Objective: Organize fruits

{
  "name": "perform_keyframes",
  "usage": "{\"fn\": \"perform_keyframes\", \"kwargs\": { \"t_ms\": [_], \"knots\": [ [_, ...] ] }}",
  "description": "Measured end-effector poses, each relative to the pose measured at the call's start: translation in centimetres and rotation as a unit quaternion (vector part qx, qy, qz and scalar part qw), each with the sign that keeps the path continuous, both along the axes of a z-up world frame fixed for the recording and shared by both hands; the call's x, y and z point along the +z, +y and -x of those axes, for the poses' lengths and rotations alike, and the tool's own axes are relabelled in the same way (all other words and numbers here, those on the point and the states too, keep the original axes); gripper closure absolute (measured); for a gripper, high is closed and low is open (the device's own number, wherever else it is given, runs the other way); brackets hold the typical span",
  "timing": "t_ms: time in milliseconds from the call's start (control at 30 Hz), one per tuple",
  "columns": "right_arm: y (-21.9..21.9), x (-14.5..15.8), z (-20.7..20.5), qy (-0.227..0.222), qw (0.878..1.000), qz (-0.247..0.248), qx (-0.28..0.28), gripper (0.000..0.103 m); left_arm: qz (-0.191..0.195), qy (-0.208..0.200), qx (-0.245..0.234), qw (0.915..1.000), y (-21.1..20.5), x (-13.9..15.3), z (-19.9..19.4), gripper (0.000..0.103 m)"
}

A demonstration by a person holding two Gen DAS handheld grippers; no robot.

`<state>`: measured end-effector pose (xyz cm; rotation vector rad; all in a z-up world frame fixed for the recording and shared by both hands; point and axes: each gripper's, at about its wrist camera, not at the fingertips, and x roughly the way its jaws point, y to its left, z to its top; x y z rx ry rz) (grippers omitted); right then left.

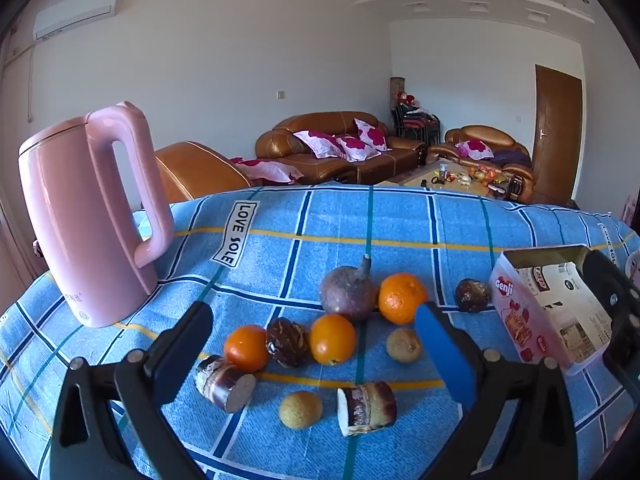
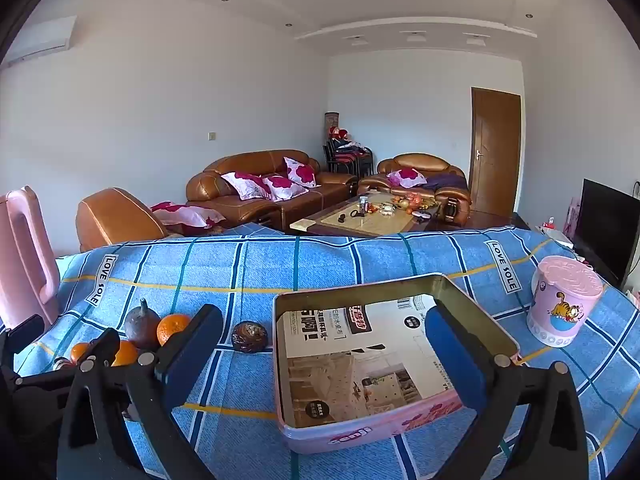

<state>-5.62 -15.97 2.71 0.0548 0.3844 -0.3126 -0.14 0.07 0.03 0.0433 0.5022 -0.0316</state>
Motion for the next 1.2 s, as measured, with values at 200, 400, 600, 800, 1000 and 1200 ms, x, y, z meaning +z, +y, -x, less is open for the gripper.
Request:
{"fn": "perform_keyframes", "kwargs": {
  "t_ms": [200,400,600,800,1000,1200],
  "knots": [
    [-0.1,-0.1,0.0,-0.001,1.0,-0.001,0.0,0.001,-0.005,-0.007,-0.012,0.9999,-0.3,-0.4,0.7,0.0],
    [-0.2,-0.3,-0.4,0.004,1.0,-0.004,0.002,0.001,-0.001,-0.002,-0.006,1.0,-0.3,0.0,0.6,0.0],
    [-0.2,-0.5,-0.4,0.009,1.0,-0.004,0.003,0.001,0.0,-0.004,-0.008,1.0,-0.1,0.4,0.8,0.0],
    [-0.2,-0.6,-0.7,0.015,1.0,-0.005,0.003,0.001,-0.001,-0.003,-0.009,1.0,-0.1,0.6,0.8,0.0],
    [-0.2,-0.6,-0.7,0.019,1.0,-0.007,0.003,0.001,-0.002,-0.002,-0.008,1.0,-0.1,0.6,0.8,0.0],
    [-0.2,-0.6,-0.7,0.018,1.0,-0.008,0.003,0.001,-0.002,-0.002,-0.007,1.0,-0.1,0.5,0.8,0.0]
  ]
}}
